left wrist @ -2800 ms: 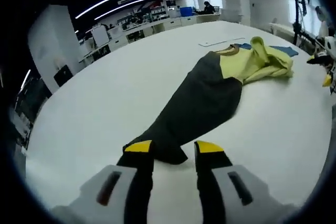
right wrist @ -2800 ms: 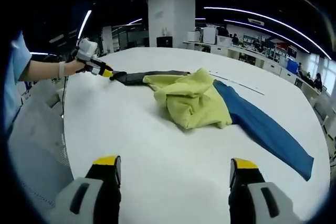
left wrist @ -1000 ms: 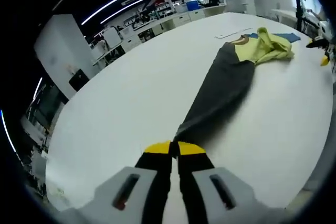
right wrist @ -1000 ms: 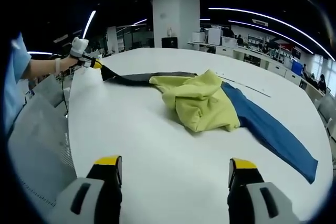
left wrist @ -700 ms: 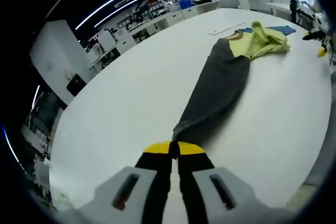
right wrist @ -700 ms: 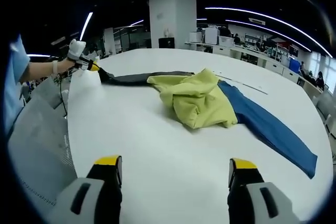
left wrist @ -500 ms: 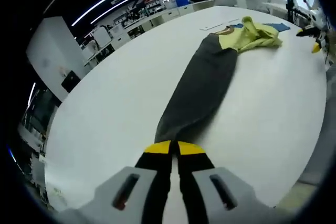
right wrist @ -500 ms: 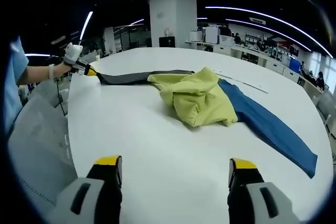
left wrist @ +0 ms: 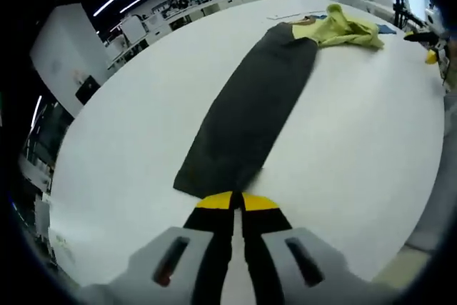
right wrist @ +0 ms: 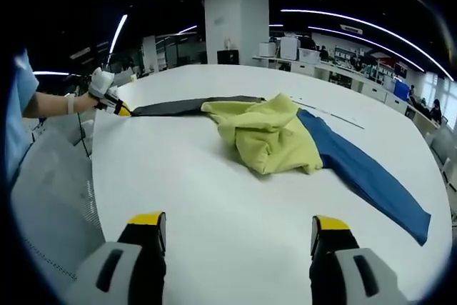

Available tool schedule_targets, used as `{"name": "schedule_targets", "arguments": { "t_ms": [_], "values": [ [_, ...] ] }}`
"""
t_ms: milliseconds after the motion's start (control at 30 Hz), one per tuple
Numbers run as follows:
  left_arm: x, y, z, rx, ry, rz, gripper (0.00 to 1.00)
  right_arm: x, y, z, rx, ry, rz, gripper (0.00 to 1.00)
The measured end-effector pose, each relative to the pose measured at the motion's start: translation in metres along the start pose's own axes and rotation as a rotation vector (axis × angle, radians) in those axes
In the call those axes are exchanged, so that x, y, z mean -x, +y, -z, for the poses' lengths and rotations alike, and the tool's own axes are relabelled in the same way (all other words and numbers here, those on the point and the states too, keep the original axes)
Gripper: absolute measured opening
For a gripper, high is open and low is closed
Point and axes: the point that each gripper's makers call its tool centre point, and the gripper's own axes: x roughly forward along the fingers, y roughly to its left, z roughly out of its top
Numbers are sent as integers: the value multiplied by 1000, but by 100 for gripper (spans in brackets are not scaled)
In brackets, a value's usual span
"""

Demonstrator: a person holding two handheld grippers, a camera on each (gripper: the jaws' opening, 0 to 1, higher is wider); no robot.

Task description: Fold the garment on the visible template until the final outline fits inside the template.

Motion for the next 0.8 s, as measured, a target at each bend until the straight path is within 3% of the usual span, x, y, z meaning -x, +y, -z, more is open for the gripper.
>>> {"name": "schedule_targets", "arguments": {
  "t_ms": [400, 467, 600, 667, 800],
  "values": [
    [0, 1, 3, 52, 3, 0, 1, 1, -1, 4, -8, 12, 5, 84],
    [1, 0, 2, 68, -12, 1, 7, 1, -1, 4, -9, 11, 6, 84],
    [9, -6, -12, 59, -74, -24, 37, 1, -1, 3, -6, 9, 4, 84],
    [13, -14, -21, 62, -110, -7, 42, 0, -1, 2, -3, 10, 2, 84],
    [19, -34, -43, 52, -175, 31, 41, -4, 0, 0, 10, 17, -9, 84]
  ]
}}
